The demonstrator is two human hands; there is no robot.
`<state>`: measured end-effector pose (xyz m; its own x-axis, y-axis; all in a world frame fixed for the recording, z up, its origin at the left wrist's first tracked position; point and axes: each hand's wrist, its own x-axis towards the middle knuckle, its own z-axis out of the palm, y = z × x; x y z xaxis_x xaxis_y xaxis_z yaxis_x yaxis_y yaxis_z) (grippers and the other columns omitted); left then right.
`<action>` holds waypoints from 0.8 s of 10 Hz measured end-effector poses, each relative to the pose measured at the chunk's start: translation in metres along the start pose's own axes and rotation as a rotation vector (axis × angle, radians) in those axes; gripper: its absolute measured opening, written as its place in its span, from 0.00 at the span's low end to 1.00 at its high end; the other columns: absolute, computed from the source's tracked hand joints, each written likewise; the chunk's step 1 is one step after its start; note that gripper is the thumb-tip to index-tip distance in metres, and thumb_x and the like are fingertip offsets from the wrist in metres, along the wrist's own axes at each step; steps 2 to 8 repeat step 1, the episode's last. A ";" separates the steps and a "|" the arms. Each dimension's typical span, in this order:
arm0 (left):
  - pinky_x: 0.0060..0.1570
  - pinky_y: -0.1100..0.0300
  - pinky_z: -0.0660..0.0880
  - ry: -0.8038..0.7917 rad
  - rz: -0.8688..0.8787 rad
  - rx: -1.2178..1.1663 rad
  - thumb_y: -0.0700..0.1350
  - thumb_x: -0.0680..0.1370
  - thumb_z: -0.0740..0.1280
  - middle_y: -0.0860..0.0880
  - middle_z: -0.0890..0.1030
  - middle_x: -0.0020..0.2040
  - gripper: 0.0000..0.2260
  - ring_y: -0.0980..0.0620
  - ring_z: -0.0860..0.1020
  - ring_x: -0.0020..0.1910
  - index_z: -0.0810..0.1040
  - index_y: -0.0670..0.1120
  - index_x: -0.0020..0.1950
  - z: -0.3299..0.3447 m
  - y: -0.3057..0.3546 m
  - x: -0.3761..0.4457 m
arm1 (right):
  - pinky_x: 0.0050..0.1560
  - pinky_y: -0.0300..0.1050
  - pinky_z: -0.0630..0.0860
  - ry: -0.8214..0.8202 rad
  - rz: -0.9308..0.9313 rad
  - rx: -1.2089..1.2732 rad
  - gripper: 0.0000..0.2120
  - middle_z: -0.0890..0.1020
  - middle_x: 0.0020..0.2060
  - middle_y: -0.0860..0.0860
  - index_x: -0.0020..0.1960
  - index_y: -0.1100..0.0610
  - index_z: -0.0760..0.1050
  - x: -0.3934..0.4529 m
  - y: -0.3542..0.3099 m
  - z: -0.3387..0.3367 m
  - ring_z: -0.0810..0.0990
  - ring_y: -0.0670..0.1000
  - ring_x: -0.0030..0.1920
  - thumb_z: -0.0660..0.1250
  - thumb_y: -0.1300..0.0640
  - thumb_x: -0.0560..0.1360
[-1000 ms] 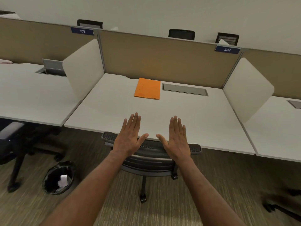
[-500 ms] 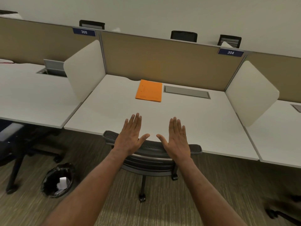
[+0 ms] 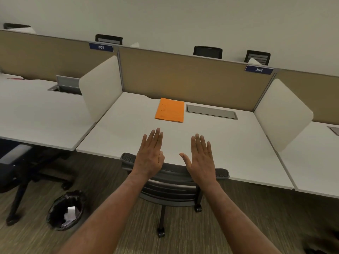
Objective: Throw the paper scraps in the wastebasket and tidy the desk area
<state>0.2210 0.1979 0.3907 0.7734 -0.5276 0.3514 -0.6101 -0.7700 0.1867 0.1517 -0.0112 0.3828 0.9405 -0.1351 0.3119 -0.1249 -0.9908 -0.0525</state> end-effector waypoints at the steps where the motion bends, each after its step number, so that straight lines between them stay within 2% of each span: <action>1: 0.79 0.41 0.51 0.075 0.001 0.024 0.46 0.79 0.48 0.43 0.43 0.82 0.31 0.45 0.43 0.82 0.44 0.41 0.81 -0.011 0.004 0.005 | 0.79 0.53 0.37 0.056 -0.012 0.033 0.40 0.39 0.81 0.54 0.81 0.58 0.39 0.006 -0.007 -0.015 0.37 0.54 0.81 0.41 0.32 0.80; 8: 0.79 0.41 0.51 0.075 0.001 0.024 0.46 0.79 0.48 0.43 0.43 0.82 0.31 0.45 0.43 0.82 0.44 0.41 0.81 -0.011 0.004 0.005 | 0.79 0.53 0.37 0.056 -0.012 0.033 0.40 0.39 0.81 0.54 0.81 0.58 0.39 0.006 -0.007 -0.015 0.37 0.54 0.81 0.41 0.32 0.80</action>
